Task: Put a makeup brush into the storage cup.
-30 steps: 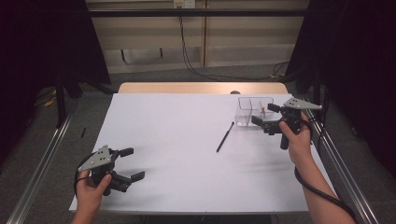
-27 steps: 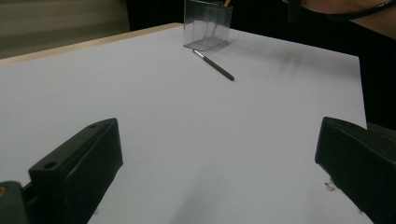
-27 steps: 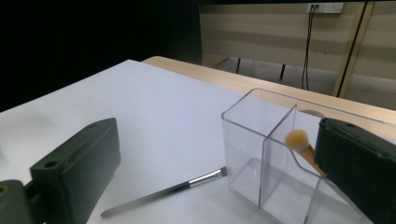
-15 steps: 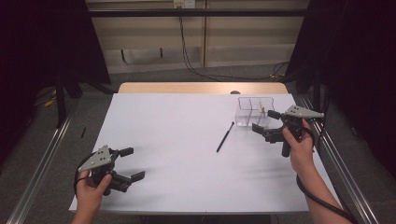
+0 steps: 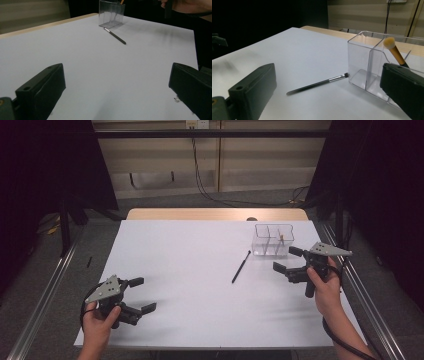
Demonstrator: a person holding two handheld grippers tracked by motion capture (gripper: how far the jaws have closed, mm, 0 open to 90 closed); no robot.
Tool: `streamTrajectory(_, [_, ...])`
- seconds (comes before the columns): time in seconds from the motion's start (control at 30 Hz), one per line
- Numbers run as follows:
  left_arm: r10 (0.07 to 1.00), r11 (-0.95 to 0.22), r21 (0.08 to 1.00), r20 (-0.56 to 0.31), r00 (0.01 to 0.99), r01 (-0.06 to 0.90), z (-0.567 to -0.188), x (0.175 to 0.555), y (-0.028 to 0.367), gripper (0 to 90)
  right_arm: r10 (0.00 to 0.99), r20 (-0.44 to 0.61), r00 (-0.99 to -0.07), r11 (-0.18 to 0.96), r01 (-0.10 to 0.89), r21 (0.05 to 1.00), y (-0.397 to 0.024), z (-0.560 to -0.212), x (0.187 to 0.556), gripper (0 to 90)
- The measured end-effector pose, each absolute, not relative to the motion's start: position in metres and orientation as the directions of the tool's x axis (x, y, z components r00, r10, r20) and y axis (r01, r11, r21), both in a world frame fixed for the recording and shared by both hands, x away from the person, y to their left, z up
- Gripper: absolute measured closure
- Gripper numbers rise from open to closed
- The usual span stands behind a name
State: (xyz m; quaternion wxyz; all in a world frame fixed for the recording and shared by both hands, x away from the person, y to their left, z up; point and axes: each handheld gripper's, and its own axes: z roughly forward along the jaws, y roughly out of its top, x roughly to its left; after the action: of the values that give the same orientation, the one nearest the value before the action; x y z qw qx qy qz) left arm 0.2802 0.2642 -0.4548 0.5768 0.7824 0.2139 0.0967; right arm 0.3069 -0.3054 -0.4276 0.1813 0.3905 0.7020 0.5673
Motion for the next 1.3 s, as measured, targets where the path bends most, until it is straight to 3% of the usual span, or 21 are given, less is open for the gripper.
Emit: streamTrajectory(1.3, [0.456, -0.235, 0.945, -0.101, 0.884, 0.229, -0.455, 0.280, 0.264, 0.6, 0.720, 0.175, -0.671, 0.126, 0.375, 0.918, -0.299, -0.449, 0.269, 0.3])
